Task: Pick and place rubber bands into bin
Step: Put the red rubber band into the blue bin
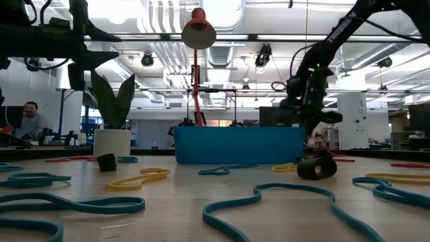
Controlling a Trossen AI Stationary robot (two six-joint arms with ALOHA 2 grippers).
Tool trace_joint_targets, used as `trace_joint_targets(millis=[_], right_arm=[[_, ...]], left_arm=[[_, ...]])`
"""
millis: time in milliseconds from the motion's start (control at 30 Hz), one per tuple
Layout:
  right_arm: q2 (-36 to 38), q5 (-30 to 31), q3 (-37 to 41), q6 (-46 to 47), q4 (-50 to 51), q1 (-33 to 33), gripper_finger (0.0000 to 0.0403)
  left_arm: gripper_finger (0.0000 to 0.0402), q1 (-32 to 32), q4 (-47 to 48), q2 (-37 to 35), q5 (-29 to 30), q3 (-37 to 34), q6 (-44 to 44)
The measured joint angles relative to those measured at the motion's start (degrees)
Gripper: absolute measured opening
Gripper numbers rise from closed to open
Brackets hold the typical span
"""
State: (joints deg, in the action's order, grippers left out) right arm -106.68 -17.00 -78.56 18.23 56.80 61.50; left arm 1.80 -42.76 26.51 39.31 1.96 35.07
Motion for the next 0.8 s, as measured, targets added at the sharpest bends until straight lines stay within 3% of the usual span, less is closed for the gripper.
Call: trace_joint_targets(millis=[433,800], right_arm=[[11.39,-8.85,-0.07,3.06,-1.1,-7.6,0.0008],[21.52,-12.18,-0.17,14.12,-12.96,-14.97,0.0008]], left_arm=[[0.0141,0.0,0.36,0.08,-0.15,0.0,0.0],[0.0141,0.0,1.9,0.28,-0.15,-0.02,0.02]])
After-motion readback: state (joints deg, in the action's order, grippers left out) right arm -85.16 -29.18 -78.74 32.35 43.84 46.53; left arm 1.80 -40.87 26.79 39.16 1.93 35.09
